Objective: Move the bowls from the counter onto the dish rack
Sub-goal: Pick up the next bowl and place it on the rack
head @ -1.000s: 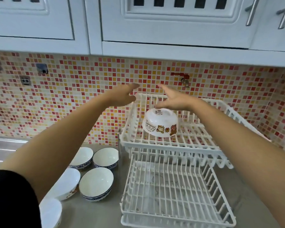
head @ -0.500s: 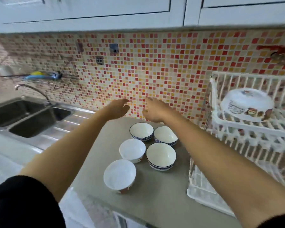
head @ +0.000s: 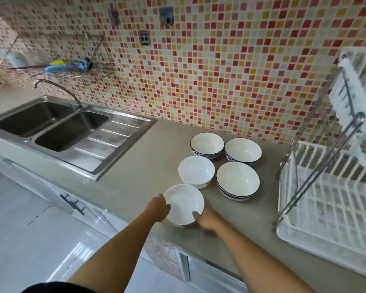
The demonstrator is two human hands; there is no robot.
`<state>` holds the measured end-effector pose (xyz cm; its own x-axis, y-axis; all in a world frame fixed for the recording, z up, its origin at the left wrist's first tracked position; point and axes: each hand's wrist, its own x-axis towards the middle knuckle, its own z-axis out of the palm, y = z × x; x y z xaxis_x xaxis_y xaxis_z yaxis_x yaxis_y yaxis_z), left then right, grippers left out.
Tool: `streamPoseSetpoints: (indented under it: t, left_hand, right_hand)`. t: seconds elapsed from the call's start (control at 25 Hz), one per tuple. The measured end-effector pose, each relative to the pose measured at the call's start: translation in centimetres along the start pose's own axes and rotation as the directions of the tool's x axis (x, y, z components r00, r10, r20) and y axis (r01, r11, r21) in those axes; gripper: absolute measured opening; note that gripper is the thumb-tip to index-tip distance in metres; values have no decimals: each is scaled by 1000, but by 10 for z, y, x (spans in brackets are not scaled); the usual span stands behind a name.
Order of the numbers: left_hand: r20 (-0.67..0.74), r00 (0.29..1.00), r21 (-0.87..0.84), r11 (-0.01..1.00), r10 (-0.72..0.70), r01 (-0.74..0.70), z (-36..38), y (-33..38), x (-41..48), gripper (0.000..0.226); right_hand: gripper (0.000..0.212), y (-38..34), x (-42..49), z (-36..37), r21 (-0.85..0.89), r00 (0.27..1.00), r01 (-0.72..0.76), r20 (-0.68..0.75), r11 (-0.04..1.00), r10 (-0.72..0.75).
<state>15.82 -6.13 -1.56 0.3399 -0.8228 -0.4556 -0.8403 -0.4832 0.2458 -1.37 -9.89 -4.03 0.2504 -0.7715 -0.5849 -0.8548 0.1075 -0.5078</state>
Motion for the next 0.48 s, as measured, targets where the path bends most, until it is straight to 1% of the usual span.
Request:
streamPoseSetpoints:
  t: [0.08, 0.12, 0.2, 0.28, 0.32, 0.36, 0.44, 0.48]
  left_hand:
    - [22, 1000, -18, 1000, -16, 17, -1, -1, -2, 54]
    - [32, 999, -58, 998, -38, 40, -7, -1, -2, 50]
    - [23, 997, -228, 970, -79, 82, -27, -4, -3, 36]
    - [-38, 996, -341, 938, -86, 68, -56, -2, -11, 35]
    - [-79, 994, -397, 917, -73, 36, -72, -1, -13, 35]
    - [-128, 990, -458, 889, -53, -12, -89, 2, -16, 36]
    - [-229, 973, -613, 779, -15, -133, -124, 16, -23, 39]
    - [-273, 962, -662, 722, 16, -200, -138, 26, -25, 42]
  right_hand:
    - [49, -7, -3, 2, -21, 1000, 9, 20, 1000, -9]
    - [47, -14, -5, -2, -30, 1000, 23, 20, 999, -22]
    - [43, -27, -11, -16, 14, 996, 85, 19, 996, -85]
    - [35, -46, -22, -36, 51, 988, 155, 14, 987, -156]
    - [33, -56, -28, -50, 59, 981, 195, -26, 979, -194]
    - [37, -65, -35, -64, 76, 968, 241, -89, 968, -234]
    - [52, -82, -55, -96, 191, 926, 345, -227, 919, -301]
    - [59, -89, -68, -113, 254, 900, 401, -286, 880, -328]
